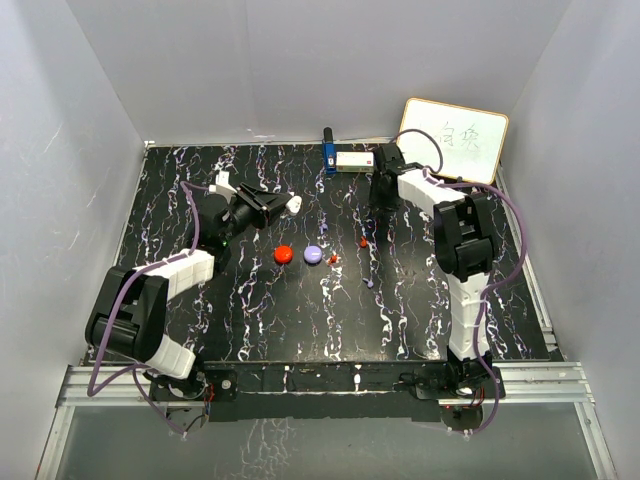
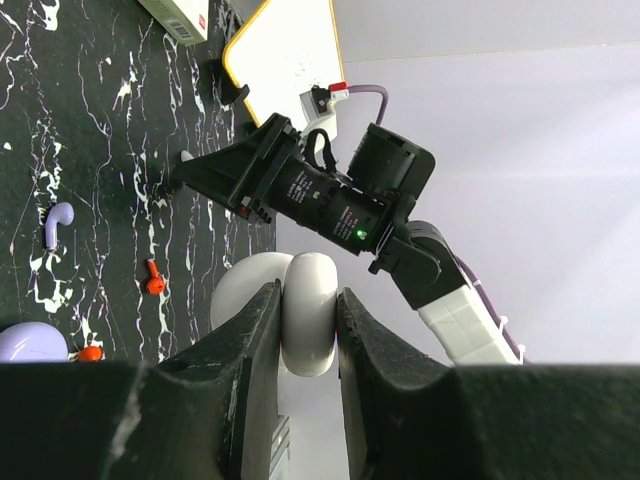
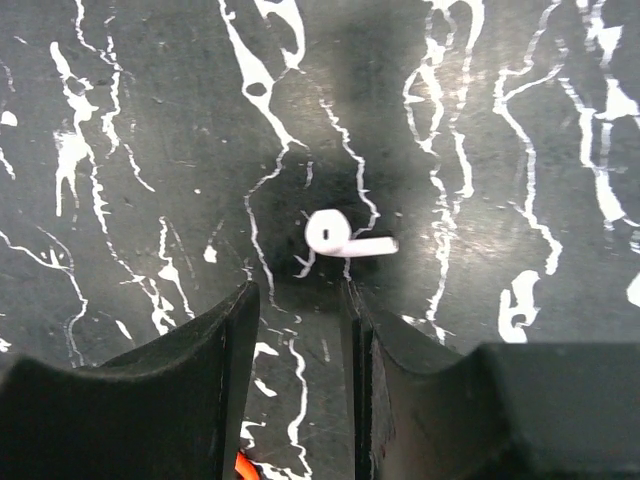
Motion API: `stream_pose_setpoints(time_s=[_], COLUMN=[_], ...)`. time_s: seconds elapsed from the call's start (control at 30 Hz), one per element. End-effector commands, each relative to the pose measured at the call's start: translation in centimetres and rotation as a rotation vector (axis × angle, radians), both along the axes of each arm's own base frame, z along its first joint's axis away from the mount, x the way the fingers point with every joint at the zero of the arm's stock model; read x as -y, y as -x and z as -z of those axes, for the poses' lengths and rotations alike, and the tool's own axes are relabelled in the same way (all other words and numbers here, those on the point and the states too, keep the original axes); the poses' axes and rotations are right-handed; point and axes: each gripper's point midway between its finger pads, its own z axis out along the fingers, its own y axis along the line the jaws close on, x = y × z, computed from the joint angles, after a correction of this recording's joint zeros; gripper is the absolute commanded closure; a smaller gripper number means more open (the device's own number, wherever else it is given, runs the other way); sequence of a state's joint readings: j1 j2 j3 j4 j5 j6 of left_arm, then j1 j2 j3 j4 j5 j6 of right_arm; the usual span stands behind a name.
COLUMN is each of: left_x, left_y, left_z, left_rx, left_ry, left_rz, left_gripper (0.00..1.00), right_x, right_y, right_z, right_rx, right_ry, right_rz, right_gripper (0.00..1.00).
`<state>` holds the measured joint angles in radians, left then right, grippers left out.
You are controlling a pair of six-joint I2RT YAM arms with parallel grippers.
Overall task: Insert the wireless bluetooth earbuds into the charging case
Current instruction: Pick up the earbud from the center of the board.
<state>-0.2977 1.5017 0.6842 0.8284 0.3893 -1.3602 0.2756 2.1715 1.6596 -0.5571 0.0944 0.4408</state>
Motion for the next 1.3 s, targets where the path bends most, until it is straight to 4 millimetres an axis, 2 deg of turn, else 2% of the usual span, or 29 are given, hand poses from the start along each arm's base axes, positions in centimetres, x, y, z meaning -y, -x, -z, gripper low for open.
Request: stream_pose_setpoints(time_s=[0.0,0.1,0.27,0.67,1.27], left_x=[-0.1,-0.1,-0.2,-0.2,-0.3], left_y=[0.6,0.6,0.6,0.7,0.8], left_z=[-1.4,-1.4,-1.4,-1.3,-1.1], left_rx=[0.039,0.040,0.041,0.036,0.032], left_ry=[0.007,0.005,0.000,-0.004,-0.001], left_rz=[0.016,0.013,0.009,0.009,0.006], left_gripper=[1.00,1.00,1.00,1.00,1.00], right_x=[1.9,2.5,2.4,1.6,0.9], right_y=[-2.5,-2.9,-3.6,-4.3,-3.8], right_z=[-6.9,-7.4,-7.4,-5.1,-2.0], right_rx=[0.162,0.170,0.173,0.130,0.068], right_ry=[0.084,0.139,0.155,0.155,0.166], right_rz=[-0.007,-0.028,-0.055,-0.131,-0.166], right_gripper=[0.63,0.62,0.59,0.56,0.56])
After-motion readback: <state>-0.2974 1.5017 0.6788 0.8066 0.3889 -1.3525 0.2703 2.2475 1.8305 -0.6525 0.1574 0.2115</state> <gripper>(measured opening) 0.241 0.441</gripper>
